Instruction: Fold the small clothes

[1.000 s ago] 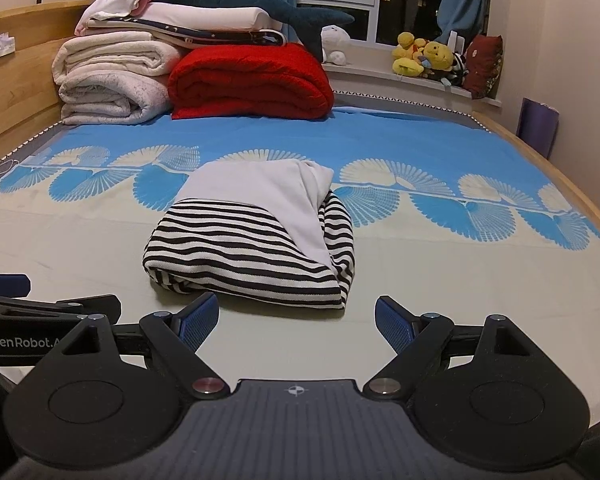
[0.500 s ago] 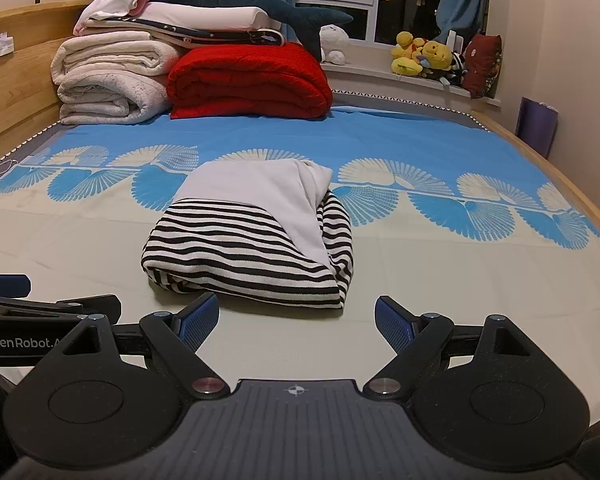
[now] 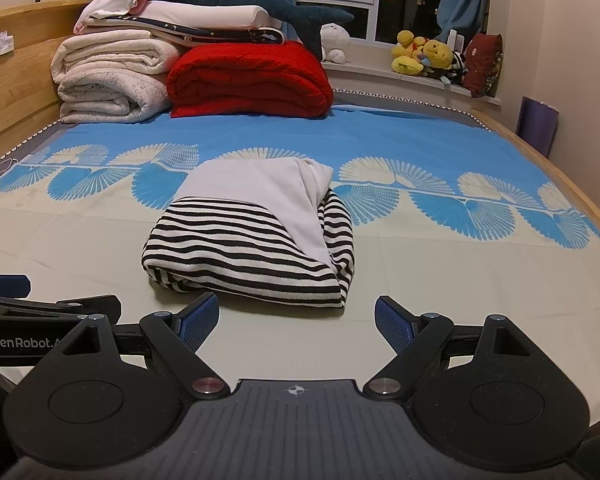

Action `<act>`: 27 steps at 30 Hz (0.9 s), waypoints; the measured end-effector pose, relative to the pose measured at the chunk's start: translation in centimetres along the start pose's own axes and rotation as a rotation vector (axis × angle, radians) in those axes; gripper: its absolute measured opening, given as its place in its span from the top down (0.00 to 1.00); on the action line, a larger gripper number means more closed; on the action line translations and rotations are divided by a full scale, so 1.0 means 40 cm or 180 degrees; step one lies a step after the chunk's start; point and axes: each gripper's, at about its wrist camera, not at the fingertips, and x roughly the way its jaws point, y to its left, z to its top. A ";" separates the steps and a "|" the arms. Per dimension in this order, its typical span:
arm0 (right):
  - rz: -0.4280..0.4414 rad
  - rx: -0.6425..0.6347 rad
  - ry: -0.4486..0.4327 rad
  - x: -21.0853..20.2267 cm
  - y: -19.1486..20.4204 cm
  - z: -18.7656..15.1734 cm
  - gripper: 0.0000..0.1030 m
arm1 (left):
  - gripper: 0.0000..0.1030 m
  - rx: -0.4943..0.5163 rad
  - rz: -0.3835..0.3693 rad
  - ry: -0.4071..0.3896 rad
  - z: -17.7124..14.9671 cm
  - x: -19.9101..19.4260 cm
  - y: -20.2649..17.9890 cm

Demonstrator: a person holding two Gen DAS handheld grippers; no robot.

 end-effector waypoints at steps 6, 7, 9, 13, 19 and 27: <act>-0.0003 0.0007 0.0009 0.004 0.000 -0.002 0.17 | 0.01 -0.0003 0.0001 0.0009 0.000 0.003 0.000; -0.0003 0.0007 0.0010 0.004 0.000 -0.002 0.17 | 0.01 -0.0003 0.0001 0.0010 -0.001 0.003 -0.001; -0.0001 0.0009 0.0011 0.004 0.000 -0.002 0.17 | 0.01 -0.0007 0.0002 0.0010 -0.001 0.002 -0.001; 0.0000 0.0007 0.0010 0.004 -0.001 -0.002 0.17 | 0.01 -0.0005 -0.0001 0.0010 0.000 0.002 0.001; -0.0006 0.0017 0.0014 0.004 -0.001 -0.001 0.17 | 0.01 -0.0006 -0.0003 0.0011 0.000 0.002 0.001; -0.0001 0.0014 0.0015 0.004 -0.003 -0.001 0.17 | 0.01 -0.0015 -0.0006 0.0016 -0.002 0.004 0.000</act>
